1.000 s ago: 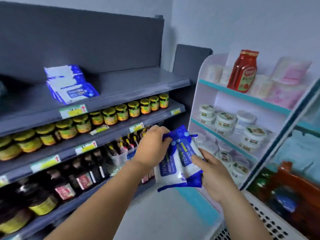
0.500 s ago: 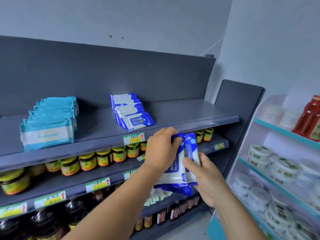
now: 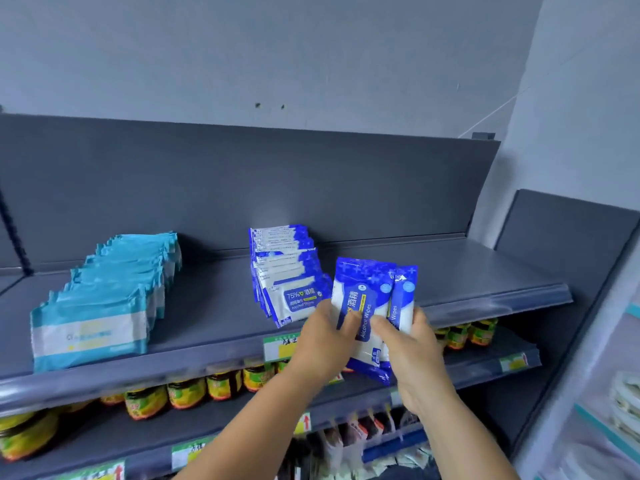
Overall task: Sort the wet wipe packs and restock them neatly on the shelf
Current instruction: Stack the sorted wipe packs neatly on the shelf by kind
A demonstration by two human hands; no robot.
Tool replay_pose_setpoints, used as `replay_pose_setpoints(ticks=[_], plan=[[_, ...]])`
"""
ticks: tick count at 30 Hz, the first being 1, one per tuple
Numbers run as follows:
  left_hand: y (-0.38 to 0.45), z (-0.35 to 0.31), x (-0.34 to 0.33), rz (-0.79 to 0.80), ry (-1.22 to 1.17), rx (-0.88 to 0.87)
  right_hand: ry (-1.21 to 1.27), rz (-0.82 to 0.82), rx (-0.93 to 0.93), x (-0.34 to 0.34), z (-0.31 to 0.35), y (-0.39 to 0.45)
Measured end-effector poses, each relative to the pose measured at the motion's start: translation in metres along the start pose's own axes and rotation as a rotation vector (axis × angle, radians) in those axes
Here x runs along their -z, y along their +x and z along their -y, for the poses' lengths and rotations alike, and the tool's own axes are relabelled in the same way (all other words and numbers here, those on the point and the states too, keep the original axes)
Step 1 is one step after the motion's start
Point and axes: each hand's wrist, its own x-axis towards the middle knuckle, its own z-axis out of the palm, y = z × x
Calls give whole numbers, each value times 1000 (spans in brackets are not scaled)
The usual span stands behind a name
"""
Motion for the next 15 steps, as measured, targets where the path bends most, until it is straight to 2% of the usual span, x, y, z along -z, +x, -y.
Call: replay_pose_setpoints(ticks=[6, 10, 13, 15], plan=[[44, -22, -8, -24, -156, 65, -103, 113, 48, -16, 3, 67], [65, -22, -14, -150, -57, 52, -177, 162, 48, -25, 4, 95], [74, -22, -15, -206, 10, -7, -149, 208, -18, -33, 4, 104], [78, -23, -12, -206, -27, 6, -81, 227, -72, -36, 4, 107]])
